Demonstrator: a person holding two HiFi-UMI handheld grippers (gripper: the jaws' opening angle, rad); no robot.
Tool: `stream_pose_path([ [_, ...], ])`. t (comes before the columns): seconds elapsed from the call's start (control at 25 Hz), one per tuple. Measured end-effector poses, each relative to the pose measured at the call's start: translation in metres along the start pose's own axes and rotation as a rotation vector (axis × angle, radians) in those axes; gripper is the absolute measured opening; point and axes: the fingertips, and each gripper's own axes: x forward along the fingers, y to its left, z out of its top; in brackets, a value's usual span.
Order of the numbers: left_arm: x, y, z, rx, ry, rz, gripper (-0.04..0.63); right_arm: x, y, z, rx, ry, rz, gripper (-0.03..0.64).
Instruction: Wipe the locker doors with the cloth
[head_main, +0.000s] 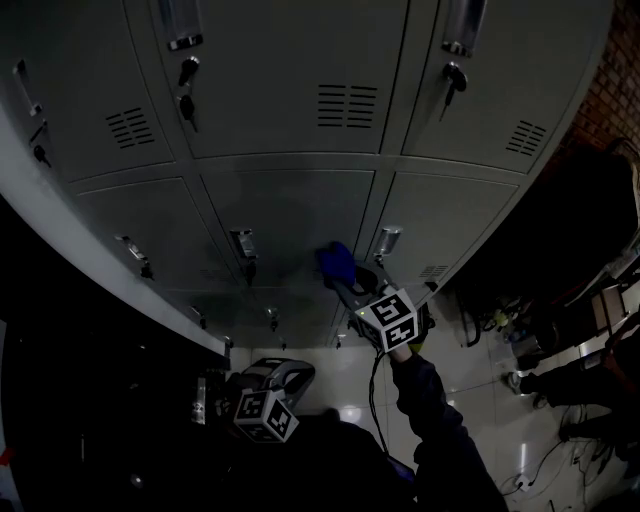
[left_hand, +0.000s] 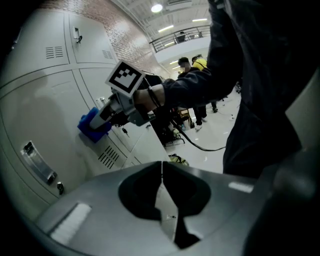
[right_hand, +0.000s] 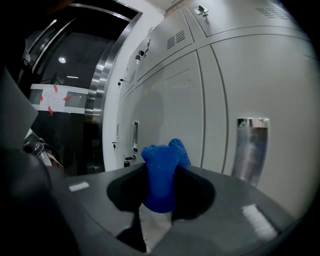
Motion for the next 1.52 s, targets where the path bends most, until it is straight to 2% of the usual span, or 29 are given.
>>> stream_pose_path([
  [0.16,-0.017,0.006,-0.022,0.001,0.002,-0.003,0.003,0.028,0.036,0.008,-0.001,-0.012,0.047,0.117],
  [0.4,-0.057,0.026,-0.065,0.005,0.008,0.008,0.003,0.077,0.086,0.011,0.012,0.0,0.073,0.117],
  [0.72,-0.093,0.044,-0.117,0.032,0.019,-0.015,0.003,0.124,0.118,0.013,0.015,0.006,0.036,0.117],
  [0.84,-0.096,0.047,-0.13,0.047,0.022,-0.029,0.003,0.128,0.114,0.01,0.032,-0.006,0.013,0.117],
  [1.04,-0.095,0.046,-0.126,0.057,0.018,-0.045,0.003,0.123,0.098,-0.002,0.114,-0.049,0.001,0.117],
  [1.24,-0.081,0.041,-0.106,0.063,0.01,-0.047,0.003,0.109,0.078,-0.017,0.092,-0.015,-0.022,0.117],
  [1.52,-0.05,0.026,-0.075,0.049,0.023,-0.047,0.003,0.062,0.025,-0.039,0.106,0.007,-0.058,0.117],
])
